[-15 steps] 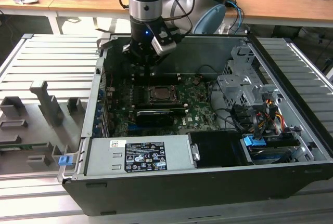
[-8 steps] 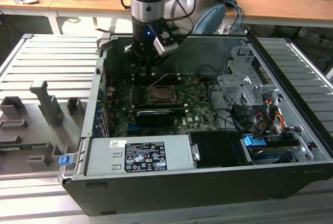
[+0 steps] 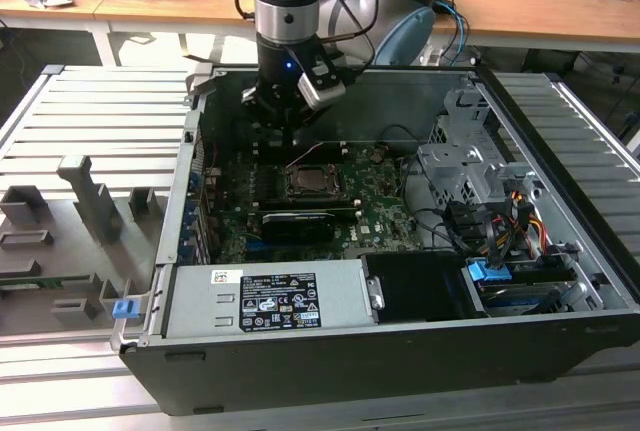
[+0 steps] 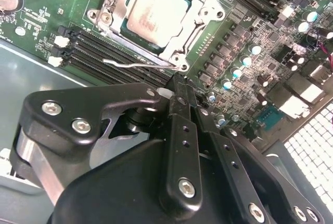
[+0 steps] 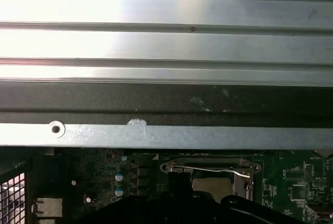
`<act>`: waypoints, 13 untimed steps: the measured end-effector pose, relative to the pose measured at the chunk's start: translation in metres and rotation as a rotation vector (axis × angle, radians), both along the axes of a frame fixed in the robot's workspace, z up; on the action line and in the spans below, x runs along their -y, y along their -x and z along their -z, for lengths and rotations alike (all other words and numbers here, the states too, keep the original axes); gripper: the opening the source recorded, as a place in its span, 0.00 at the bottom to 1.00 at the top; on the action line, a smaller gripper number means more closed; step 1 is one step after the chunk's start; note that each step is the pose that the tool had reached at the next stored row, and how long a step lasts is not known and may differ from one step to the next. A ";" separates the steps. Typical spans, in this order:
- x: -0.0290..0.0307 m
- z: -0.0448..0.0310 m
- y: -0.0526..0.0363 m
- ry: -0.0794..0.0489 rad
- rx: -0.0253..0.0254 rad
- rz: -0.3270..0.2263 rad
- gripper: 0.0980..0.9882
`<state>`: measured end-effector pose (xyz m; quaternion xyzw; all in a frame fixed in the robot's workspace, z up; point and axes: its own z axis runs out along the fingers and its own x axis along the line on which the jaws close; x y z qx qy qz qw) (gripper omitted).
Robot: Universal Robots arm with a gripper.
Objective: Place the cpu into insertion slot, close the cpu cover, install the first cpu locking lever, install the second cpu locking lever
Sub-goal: 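Install the first cpu locking lever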
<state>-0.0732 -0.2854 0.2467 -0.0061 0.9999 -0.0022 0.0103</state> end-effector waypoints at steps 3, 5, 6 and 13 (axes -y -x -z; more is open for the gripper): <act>0.0003 0.0008 -0.0012 -0.019 -0.0001 0.004 0.01; 0.0011 0.0021 -0.0025 -0.035 0.0000 0.009 0.01; 0.0016 0.0025 -0.0030 -0.048 0.0000 0.011 0.01; 0.0042 0.0042 -0.0056 -0.131 -0.0004 0.013 0.01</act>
